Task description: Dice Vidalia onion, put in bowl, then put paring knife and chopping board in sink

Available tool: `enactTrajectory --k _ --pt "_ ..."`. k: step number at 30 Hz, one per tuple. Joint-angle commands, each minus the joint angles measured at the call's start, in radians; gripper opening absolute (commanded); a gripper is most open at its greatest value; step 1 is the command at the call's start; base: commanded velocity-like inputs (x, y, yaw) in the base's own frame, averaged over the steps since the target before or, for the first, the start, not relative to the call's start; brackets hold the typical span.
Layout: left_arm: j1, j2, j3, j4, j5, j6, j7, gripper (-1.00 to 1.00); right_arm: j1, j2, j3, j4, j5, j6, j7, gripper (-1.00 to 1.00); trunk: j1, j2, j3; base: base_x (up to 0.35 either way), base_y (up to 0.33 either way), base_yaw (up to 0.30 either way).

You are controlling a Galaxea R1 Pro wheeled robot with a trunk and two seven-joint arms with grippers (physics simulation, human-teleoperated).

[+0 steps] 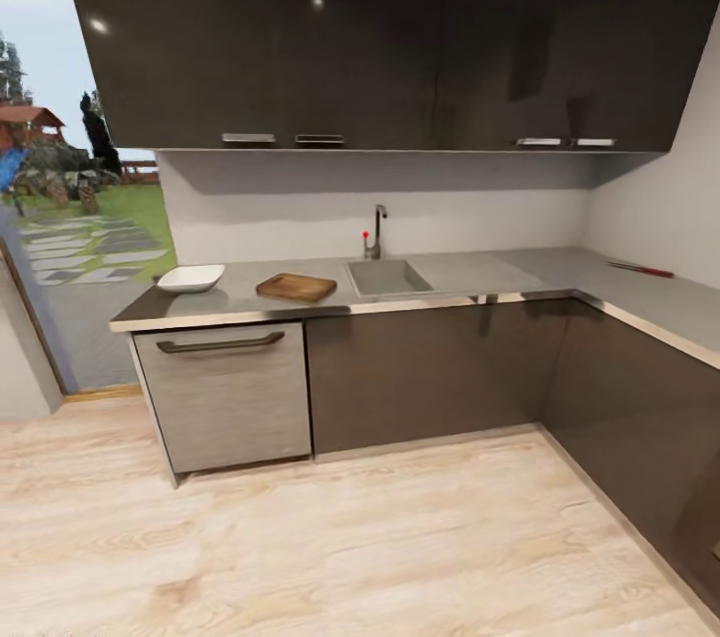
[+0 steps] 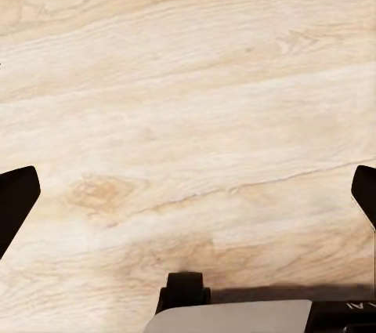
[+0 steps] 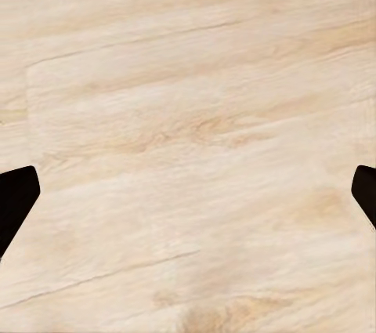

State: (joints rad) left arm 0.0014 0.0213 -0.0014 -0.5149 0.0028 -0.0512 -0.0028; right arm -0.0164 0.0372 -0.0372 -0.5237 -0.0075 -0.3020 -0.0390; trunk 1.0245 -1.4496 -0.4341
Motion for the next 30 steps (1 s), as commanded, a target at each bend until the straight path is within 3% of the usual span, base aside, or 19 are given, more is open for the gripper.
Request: enactTrajectory --k 1,25,30 --pt "0.000 0.000 0.000 -0.001 0.000 -0.002 0.000 1.00 0.000 0.001 -0.002 0.001 -0.001 -0.004 0.000 1.00 0.001 0.000 -0.001 0.280 -0.193 0.287" --pt "0.000 0.000 0.000 0.000 0.000 -0.001 0.000 1.00 0.000 0.001 -0.001 0.001 0.000 -0.003 0.001 1.00 0.001 0.000 -0.001 0.277 -0.193 0.287" --pt "0.000 0.000 0.000 0.000 0.000 -0.001 0.000 1.00 0.000 0.000 -0.002 0.001 0.000 -0.003 0.001 1.00 0.001 0.000 -0.001 0.239 -0.160 0.133"
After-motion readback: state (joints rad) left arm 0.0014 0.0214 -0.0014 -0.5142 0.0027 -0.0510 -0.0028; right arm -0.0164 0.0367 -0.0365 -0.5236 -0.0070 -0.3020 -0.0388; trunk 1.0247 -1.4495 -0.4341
